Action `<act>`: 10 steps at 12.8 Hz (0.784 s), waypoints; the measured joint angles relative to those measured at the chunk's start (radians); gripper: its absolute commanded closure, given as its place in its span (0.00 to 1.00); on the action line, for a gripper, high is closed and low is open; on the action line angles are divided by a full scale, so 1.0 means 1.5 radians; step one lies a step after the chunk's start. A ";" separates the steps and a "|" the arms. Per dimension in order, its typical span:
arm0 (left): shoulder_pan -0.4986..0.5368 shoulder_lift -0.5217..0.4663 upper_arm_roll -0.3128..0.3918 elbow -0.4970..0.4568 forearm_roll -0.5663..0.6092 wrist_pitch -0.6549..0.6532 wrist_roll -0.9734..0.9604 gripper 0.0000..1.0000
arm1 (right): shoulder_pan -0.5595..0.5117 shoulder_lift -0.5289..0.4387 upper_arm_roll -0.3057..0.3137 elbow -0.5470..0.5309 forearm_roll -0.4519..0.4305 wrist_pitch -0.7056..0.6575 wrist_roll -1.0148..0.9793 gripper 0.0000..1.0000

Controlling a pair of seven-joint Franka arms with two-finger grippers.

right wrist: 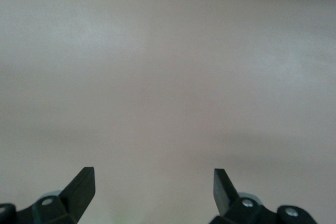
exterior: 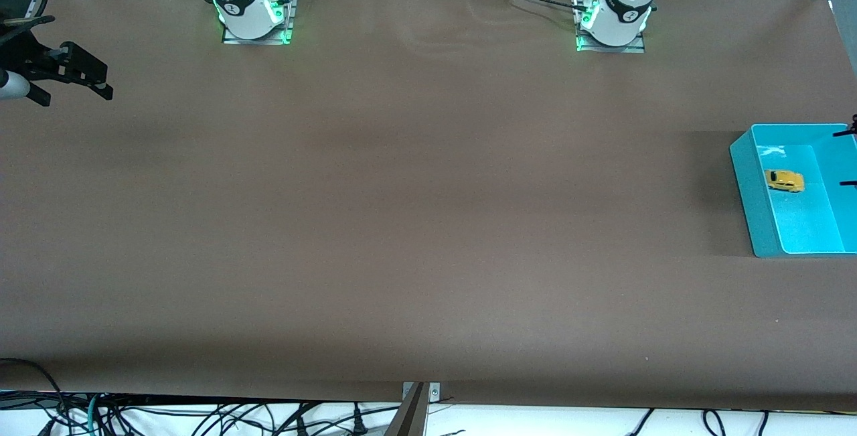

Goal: Wind and store yellow beetle car

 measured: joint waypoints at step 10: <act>-0.157 -0.027 -0.034 0.057 -0.074 -0.069 -0.457 0.00 | 0.000 0.000 0.000 0.000 0.001 0.000 0.002 0.00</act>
